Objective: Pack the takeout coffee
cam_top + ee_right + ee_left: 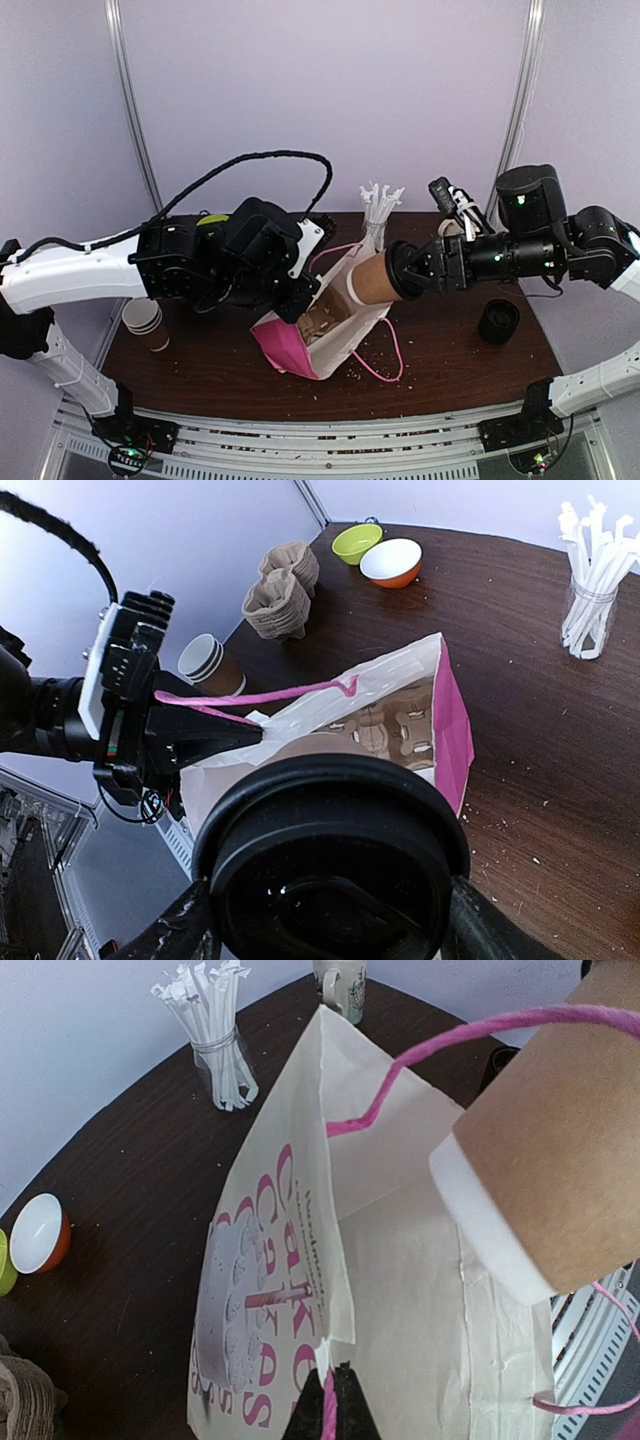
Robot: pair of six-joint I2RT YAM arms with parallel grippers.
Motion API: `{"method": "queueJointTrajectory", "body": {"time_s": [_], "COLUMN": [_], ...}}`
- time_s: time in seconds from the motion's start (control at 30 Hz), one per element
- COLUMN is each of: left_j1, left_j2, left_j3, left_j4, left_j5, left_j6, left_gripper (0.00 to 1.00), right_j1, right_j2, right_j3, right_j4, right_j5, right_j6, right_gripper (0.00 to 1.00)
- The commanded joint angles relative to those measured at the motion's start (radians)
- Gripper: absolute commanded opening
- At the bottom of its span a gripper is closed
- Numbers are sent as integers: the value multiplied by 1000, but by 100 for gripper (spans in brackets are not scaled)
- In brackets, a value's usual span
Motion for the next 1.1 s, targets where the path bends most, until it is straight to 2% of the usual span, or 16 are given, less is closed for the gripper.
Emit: {"method": "queueJointTrajectory", "body": {"time_s": [0.0, 0.17, 0.3, 1.07], "left_j1": [-13, -28, -40, -75], "left_j2": [10, 17, 19, 25], "left_j3": [5, 25, 31, 28], "left_j4": [42, 47, 49, 105], "left_j5": [-15, -15, -20, -2], "left_j6": [-5, -9, -22, -106], "left_gripper": [0, 0, 0, 0], "right_j1": [28, 51, 83, 238], "right_j2": [-4, 31, 54, 47], "right_j3": [-79, -115, -136, -508], "right_j4": [102, 154, 165, 597], "right_j5": [17, 35, 120, 476], "right_j6": [-9, -13, -23, 16], "right_gripper": [59, 59, 59, 58]}}
